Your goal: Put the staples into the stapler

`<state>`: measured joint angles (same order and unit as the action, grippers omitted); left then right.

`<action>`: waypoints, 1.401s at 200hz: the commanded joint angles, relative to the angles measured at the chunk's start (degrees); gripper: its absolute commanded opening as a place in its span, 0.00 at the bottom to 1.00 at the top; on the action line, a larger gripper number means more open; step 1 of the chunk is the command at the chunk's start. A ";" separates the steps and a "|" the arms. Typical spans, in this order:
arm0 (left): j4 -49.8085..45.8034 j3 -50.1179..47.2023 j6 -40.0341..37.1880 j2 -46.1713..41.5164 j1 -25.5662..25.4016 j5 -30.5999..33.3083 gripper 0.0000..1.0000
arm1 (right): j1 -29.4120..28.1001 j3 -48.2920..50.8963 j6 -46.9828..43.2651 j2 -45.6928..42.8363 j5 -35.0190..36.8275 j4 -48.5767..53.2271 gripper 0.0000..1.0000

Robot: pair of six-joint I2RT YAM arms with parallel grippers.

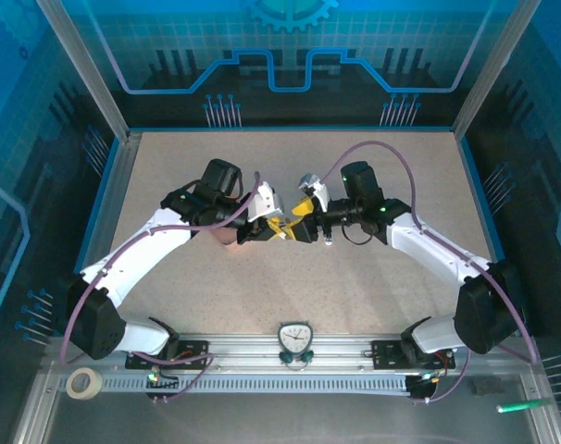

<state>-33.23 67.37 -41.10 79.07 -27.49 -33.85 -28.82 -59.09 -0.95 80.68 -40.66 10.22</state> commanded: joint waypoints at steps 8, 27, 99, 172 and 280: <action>-1.75 1.71 -2.12 0.30 -0.77 0.93 0.10 | -0.71 -1.27 8.06 1.64 0.83 -1.78 0.71; -1.89 1.64 -2.56 0.05 -1.03 2.53 0.10 | -0.72 -1.92 10.01 2.49 1.67 -0.53 0.71; -1.95 0.73 -5.37 -1.76 -1.31 7.49 0.09 | 1.84 -0.19 13.90 1.96 6.07 6.75 0.52; 0.45 0.28 -2.50 -3.73 -1.32 5.15 0.09 | 3.90 4.00 13.72 4.30 7.79 6.19 0.53; -1.83 0.92 -4.92 -4.10 -1.36 2.92 0.09 | 0.10 7.32 -22.59 -12.10 11.73 5.52 0.58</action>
<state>-34.26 67.35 -44.62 76.31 -28.36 -27.07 -26.11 -52.16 -7.14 70.83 -31.00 15.05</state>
